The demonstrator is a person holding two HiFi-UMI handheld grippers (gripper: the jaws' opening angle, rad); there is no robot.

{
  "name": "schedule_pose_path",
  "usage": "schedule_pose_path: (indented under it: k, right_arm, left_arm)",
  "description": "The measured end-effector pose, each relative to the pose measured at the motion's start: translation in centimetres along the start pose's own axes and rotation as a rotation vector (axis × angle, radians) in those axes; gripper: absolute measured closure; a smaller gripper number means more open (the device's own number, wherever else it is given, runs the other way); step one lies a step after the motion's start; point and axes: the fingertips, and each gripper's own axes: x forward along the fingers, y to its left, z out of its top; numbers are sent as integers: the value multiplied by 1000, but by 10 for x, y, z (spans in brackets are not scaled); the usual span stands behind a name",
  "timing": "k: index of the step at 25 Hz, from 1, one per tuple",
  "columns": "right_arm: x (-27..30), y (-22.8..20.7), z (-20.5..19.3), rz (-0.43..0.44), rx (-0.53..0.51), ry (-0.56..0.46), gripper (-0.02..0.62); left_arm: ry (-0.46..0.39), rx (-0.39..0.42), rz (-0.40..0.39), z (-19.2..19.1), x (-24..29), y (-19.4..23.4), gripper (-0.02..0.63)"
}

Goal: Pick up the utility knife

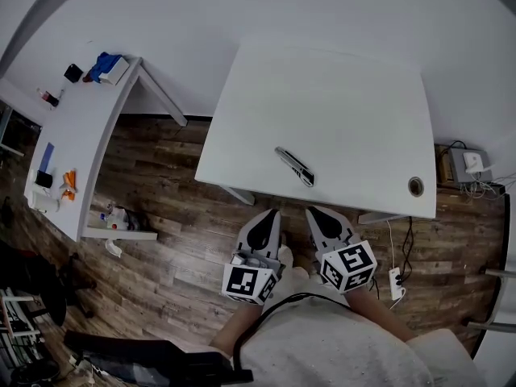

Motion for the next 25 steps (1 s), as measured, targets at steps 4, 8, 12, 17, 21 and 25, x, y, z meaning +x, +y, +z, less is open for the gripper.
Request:
schedule_pose_path:
  k: [4, 8, 12, 17, 21, 25]
  right_arm:
    - [10, -2, 9, 15, -2, -21, 588]
    - [21, -9, 17, 17, -9, -19, 588]
    - [34, -17, 17, 45, -32, 16, 588]
    - [57, -37, 12, 22, -33, 86, 587]
    - [77, -46, 4, 25, -94, 169, 586]
    - [96, -49, 1, 47, -158, 225, 538]
  left_arm:
    - [6, 3, 4, 1, 11, 11, 598]
    - [3, 1, -18, 6, 32, 19, 598]
    - [3, 10, -52, 6, 50, 26, 598]
    - [25, 1, -63, -2, 66, 36, 598]
    - [31, -7, -66, -5, 77, 45, 598]
    - [39, -12, -65, -8, 83, 56, 598]
